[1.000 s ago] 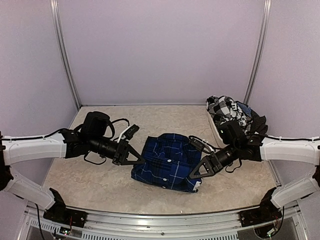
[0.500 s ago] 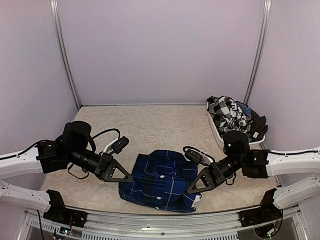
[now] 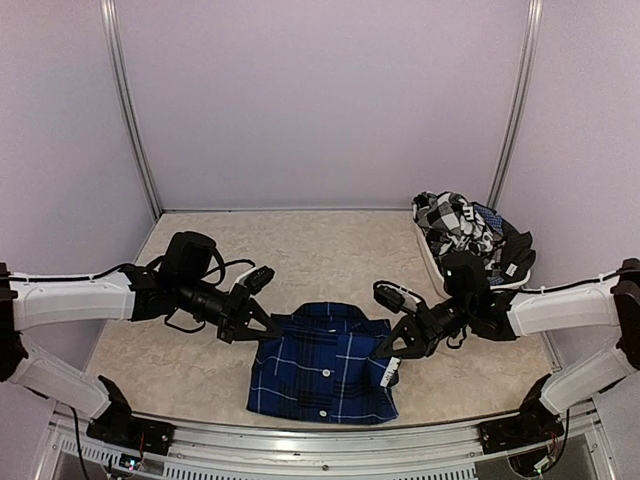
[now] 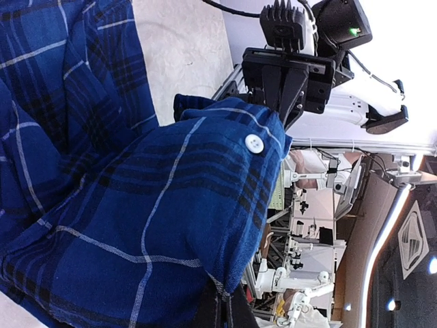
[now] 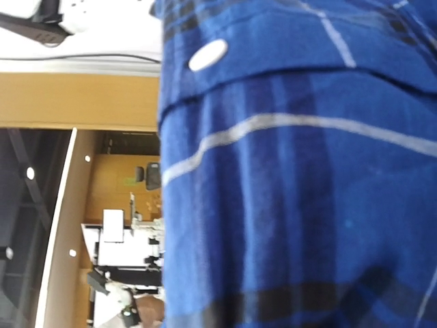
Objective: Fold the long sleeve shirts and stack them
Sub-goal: Fold the 2/3-rectangle-folded shirt at the center of the board, then smooth out the square-folded shirt at the center of the board.
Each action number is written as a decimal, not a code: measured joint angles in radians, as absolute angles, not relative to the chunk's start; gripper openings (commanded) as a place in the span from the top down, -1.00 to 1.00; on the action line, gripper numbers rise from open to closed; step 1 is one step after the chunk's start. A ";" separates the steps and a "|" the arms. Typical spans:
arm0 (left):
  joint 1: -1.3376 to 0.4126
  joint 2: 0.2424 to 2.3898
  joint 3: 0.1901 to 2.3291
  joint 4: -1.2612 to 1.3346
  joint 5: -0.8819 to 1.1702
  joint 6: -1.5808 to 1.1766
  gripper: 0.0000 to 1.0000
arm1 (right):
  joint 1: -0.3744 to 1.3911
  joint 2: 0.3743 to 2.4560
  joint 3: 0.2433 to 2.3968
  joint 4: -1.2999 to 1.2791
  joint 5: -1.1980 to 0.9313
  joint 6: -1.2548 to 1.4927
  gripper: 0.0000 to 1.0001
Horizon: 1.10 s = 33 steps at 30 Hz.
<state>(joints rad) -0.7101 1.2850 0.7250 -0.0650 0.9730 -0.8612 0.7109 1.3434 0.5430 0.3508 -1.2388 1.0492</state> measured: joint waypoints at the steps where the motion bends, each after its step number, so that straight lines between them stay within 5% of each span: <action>1: -0.699 1.315 0.727 -0.043 0.984 -0.864 1.00 | 0.698 1.367 0.543 0.360 -1.255 1.050 1.00; 11: -0.602 1.576 0.807 0.090 1.051 -0.859 1.00 | 0.532 1.596 0.776 0.064 -1.344 0.748 0.76; 19: -0.562 1.734 0.898 0.112 1.060 -0.802 1.00 | 0.473 1.731 0.878 -0.080 -1.282 0.574 -0.55; 33: -0.519 1.789 0.925 0.073 1.067 -0.714 1.00 | 0.495 1.405 0.878 -0.233 -0.852 0.332 -0.84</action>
<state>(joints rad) -0.5190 1.7893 0.9245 0.0727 1.0668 -0.7136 0.4953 1.4052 0.8780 -0.2333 -0.8520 0.3321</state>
